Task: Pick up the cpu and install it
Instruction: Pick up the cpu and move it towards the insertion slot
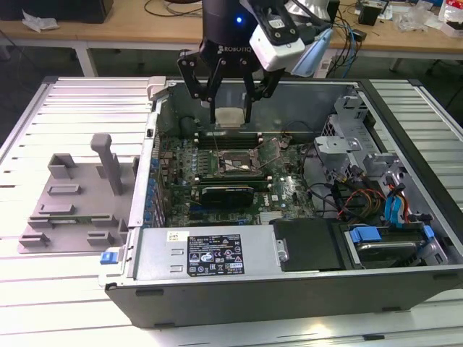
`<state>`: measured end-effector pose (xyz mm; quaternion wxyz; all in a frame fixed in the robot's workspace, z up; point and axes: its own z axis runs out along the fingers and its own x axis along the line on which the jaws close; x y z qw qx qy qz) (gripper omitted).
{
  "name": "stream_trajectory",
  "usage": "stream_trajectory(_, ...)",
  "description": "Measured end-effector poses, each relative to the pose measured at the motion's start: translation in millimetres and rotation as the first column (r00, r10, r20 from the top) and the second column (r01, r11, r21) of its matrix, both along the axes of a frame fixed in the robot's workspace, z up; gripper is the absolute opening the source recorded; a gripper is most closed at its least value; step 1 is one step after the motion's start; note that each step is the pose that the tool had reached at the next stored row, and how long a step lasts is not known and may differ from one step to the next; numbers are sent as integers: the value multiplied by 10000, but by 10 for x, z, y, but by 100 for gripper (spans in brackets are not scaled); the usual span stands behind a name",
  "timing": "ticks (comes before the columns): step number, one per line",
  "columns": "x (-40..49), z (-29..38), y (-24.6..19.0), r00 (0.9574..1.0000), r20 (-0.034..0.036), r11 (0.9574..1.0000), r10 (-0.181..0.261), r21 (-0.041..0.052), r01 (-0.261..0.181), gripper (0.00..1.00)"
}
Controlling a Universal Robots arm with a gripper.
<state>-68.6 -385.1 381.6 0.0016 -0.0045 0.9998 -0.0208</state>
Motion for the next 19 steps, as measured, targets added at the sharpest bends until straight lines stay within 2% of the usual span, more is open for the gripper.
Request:
stream_trajectory(2,4,-21,0,10000,0,10000,0,0,0,55)
stream_trajectory(8,30,-161,2,10000,0,10000,0,-1,0,55)
stream_trajectory(19,69,-321,3,10000,1,10000,0,-1,0,55)
